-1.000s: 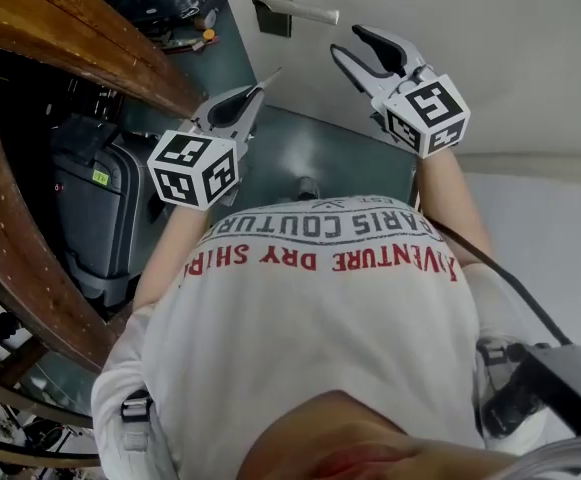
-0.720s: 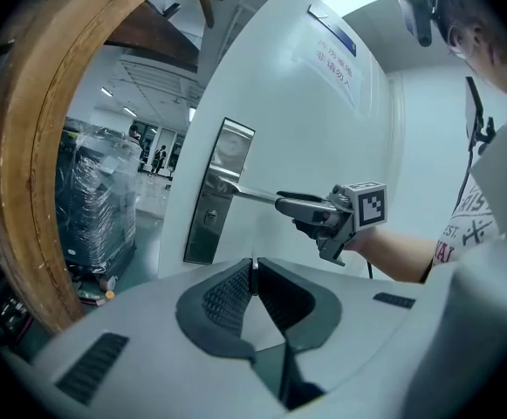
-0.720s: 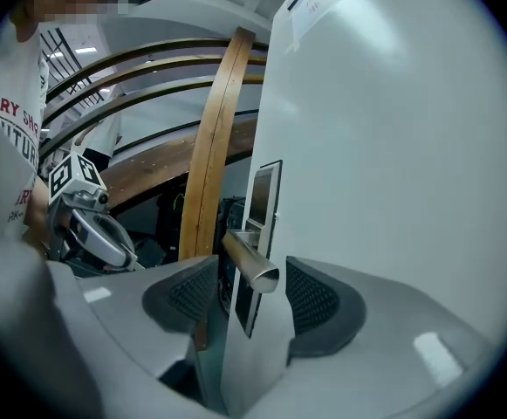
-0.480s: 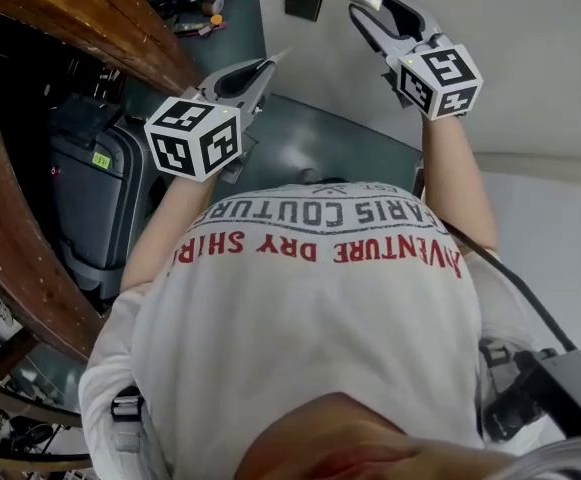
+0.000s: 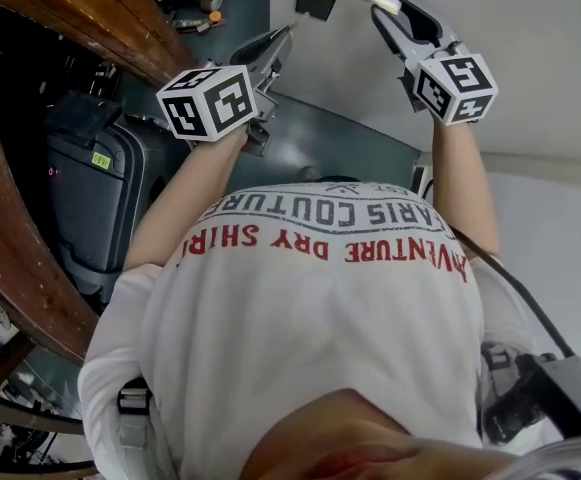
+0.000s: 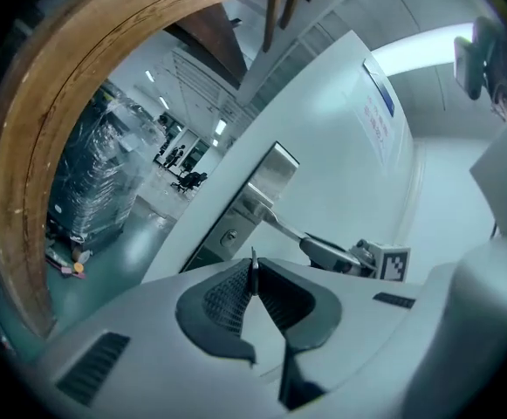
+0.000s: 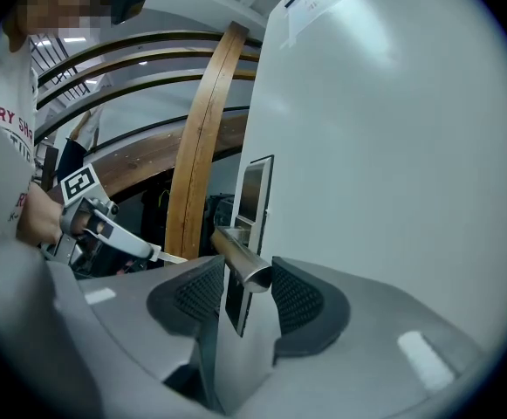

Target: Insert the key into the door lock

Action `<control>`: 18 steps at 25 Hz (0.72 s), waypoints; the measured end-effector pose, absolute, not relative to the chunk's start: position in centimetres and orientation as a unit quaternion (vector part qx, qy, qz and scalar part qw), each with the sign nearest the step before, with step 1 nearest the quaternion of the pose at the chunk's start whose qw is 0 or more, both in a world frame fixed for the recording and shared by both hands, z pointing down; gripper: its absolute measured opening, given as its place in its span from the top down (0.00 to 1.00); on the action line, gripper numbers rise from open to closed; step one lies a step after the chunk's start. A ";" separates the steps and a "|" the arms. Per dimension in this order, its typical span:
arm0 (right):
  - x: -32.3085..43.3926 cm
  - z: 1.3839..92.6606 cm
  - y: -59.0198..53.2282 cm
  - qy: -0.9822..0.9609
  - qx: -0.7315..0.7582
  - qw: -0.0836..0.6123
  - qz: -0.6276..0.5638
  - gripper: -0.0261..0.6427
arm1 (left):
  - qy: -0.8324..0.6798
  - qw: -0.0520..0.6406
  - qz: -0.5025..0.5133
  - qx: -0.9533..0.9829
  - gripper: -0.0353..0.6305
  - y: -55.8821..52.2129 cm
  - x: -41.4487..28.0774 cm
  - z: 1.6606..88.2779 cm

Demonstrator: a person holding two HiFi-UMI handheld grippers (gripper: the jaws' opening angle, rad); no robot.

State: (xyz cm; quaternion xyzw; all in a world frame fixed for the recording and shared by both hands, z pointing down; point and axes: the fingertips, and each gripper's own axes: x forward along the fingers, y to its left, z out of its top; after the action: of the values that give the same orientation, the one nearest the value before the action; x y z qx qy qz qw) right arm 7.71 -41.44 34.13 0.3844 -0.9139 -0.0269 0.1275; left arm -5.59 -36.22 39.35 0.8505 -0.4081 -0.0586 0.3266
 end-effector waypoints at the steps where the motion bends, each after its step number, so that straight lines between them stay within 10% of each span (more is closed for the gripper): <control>1: 7.7 34.1 -41.5 -0.913 0.385 0.128 -0.026 0.71 | -0.406 0.344 -0.082 0.843 0.91 -36.9 -5.6 39.3; 18: 8.1 34.1 -41.5 -0.907 0.402 0.125 -0.008 0.71 | -0.361 0.530 -0.328 0.694 0.91 -43.3 -2.7 42.2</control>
State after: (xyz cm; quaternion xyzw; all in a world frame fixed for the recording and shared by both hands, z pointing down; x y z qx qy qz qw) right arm 8.11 -41.55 34.10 0.4020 -0.9070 -0.0076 0.1252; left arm -2.73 -43.33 42.18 0.6935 -0.3611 -0.3281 0.5301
